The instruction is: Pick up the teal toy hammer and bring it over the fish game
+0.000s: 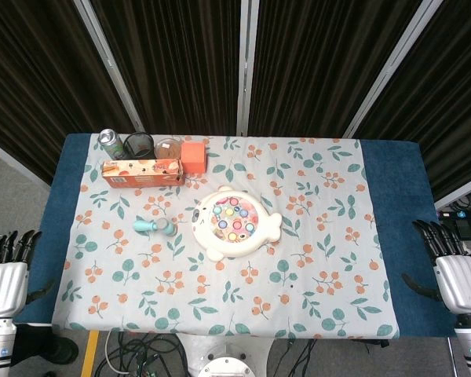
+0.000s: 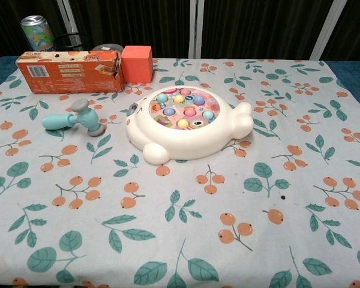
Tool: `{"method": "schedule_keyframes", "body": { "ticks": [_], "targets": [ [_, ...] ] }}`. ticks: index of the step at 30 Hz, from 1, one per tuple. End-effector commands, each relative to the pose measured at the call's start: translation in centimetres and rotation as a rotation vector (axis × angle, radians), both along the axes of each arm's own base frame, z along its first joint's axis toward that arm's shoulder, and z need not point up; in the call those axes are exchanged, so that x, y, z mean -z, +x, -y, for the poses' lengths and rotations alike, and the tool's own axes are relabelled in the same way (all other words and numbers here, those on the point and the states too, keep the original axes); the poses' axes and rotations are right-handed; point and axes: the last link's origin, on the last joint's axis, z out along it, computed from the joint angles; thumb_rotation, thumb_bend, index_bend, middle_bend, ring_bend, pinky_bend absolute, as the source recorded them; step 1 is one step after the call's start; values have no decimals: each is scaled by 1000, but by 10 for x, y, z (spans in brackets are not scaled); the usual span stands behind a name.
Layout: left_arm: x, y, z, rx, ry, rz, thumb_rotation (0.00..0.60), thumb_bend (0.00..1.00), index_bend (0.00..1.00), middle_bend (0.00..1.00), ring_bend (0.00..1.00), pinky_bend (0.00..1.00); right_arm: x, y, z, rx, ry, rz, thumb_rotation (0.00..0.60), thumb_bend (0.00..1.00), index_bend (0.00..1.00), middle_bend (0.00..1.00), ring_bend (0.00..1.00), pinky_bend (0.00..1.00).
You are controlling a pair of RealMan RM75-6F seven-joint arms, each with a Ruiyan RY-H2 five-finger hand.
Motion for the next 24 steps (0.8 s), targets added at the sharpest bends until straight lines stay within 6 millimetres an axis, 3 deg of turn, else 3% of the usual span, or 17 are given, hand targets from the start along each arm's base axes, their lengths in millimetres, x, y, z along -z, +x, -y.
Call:
{"method": "schedule_keyframes", "body": {
  "ticks": [1, 11, 17, 24],
  "targets": [
    [0, 0, 1, 0, -1, 2, 600, 169, 109, 87, 0, 17, 0, 0, -1, -1, 0, 0, 600, 98, 0, 76, 0, 0],
    [-1, 8, -9, 63, -23, 17, 600, 169, 112, 86, 0, 17, -3, -1, -10, -5, -12, 11, 600, 98, 0, 76, 0, 0],
    [0, 28, -45, 165, -102, 28, 600, 169, 133, 86, 0, 19, -10, -2, -13, -17, -36, -2, 600, 98, 0, 76, 0, 0],
    [23, 61, -107, 256, -295, 119, 600, 167, 161, 88, 0, 21, -20, 6, -13, -47, -63, -32, 600, 98, 0, 76, 0, 0]
  ]
}}
